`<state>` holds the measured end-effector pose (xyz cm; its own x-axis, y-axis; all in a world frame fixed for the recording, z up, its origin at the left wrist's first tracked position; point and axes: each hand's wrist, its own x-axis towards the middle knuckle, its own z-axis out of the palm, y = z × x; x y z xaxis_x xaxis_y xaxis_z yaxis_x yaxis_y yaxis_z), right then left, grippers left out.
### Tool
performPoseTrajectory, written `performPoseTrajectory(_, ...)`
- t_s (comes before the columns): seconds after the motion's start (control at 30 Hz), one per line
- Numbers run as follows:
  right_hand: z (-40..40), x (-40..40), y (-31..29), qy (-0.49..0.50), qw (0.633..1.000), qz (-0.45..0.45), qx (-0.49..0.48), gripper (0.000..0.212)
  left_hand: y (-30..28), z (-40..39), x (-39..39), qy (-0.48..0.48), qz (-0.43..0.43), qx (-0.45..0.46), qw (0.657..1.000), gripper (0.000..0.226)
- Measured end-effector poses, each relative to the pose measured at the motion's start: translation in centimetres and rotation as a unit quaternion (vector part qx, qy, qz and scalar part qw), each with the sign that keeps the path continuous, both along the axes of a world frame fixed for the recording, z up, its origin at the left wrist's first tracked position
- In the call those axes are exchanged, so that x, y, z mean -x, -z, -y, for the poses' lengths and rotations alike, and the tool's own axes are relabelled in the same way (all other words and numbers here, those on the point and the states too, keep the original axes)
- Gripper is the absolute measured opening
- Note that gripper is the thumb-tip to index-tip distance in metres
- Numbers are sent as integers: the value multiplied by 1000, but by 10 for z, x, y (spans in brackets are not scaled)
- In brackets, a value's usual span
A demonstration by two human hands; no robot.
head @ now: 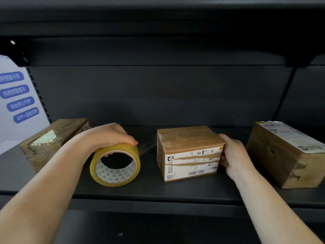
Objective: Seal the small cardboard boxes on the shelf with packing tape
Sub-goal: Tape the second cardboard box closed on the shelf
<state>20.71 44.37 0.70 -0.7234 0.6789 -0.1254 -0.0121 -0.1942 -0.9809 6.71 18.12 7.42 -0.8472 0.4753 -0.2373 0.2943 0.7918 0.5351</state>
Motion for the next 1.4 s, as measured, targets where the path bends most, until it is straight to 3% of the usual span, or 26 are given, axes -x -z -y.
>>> performPoseTrajectory(0.23,-7,1,-1,-10,1000,3,20,18,2,-2,3,12,2,-9,1000,41)
performPoseTrajectory(0.33,-5,1,4,-30,997,65,-12,14,4,0,3,9,0,-26,1000,39)
performPoseTrajectory(0.4,-5,0,2,-16,996,78,-47,25,6,2,3,4,-5,-39,999,34)
performPoseTrajectory(0.5,-3,-4,-17,36,995,-1,-91,20,7,5,1,8,2,-45,999,30)
performPoseTrajectory(0.57,8,-8,-30,-30,984,-62,-165,20,6,7,-1,7,2,-52,999,31)
performPoseTrajectory(0.67,30,-18,-32,-206,921,-61,-325,69,3,10,-4,4,0,-51,999,33)
performPoseTrajectory(0.73,35,-22,-32,-283,824,-19,-490,77,2,14,-6,1,2,-52,999,32)
performPoseTrajectory(0.83,31,-19,-49,-267,652,103,-702,99,1,19,-7,-3,2,-46,999,31)
performPoseTrajectory(0.9,33,-12,-69,-270,610,116,-736,108,1,20,-8,-13,-7,-44,999,30)
performPoseTrajectory(1.03,64,19,-88,-375,527,100,-756,105,2,17,-10,-28,-13,-66,997,29)
performPoseTrajectory(1.13,81,39,-78,-427,500,138,-741,102,4,23,-7,-37,-8,-79,996,27)
performPoseTrajectory(1.27,82,47,-57,-419,523,134,-730,88,8,45,1,-57,-32,-83,994,30)
performPoseTrajectory(1.4,81,50,-55,-406,518,146,-738,94,7,54,5,-69,-39,-106,991,30)
